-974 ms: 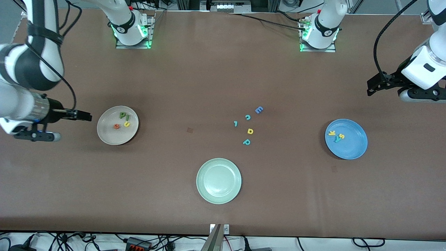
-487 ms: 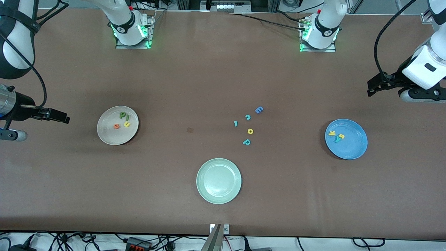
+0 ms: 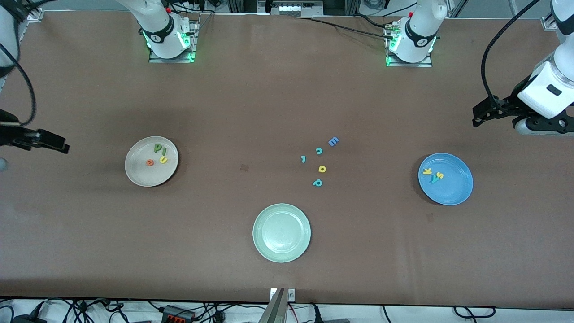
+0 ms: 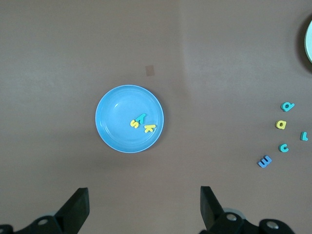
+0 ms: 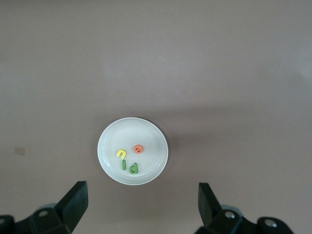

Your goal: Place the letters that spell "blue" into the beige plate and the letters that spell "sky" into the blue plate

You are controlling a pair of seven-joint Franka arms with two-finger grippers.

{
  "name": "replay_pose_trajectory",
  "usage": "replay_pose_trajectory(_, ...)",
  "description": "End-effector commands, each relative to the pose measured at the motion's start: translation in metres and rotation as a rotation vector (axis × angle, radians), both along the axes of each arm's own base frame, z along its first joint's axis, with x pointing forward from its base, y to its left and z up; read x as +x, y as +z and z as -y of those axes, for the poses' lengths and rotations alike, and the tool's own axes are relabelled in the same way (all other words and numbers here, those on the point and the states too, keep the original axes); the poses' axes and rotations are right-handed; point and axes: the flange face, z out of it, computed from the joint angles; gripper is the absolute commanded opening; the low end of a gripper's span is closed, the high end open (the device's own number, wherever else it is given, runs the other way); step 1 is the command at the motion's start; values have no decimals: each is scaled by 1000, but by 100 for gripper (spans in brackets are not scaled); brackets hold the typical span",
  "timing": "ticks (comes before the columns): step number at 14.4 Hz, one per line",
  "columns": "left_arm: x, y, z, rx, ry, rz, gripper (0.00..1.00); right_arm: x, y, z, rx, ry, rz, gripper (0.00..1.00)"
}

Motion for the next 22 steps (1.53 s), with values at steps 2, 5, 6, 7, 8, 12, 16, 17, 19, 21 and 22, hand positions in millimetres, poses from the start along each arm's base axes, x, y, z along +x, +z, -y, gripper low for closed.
replay_pose_trajectory(2,5,5,-2,3,-3,6,100,-10,21,8,-1,-9,35,100)
replay_pose_trajectory(5,5,5,-3,3,-2,4,100,-12,25,4,10,5,44,100)
replay_pose_trajectory(6,5,5,-3,3,-3,4,100,-12,26,2,-11,12,42,100)
replay_pose_trajectory(7,5,5,-4,3,0,4,100,-13,29,0,-22,17,44,100)
replay_pose_trajectory(8,5,5,-3,2,-2,4,100,-15,28,1,-27,13,35,100)
replay_pose_trajectory(12,5,5,-3,2,-2,4,100,-46,20,2,-24,1,-4,100)
replay_pose_trajectory(16,5,5,-2,2,-2,4,100,-69,18,0,-20,-21,-14,100)
replay_pose_trajectory(17,5,5,-4,2,1,4,100,-71,17,0,-21,-16,-17,100)
replay_pose_trajectory(19,5,5,-4,2,1,4,100,-70,15,2,-48,0,-20,100)
replay_pose_trajectory(21,5,5,-4,2,1,4,100,-69,15,3,-88,9,-20,100)
replay_pose_trajectory(22,4,4,-5,2,3,-3,100,-70,16,3,-90,17,-20,100)
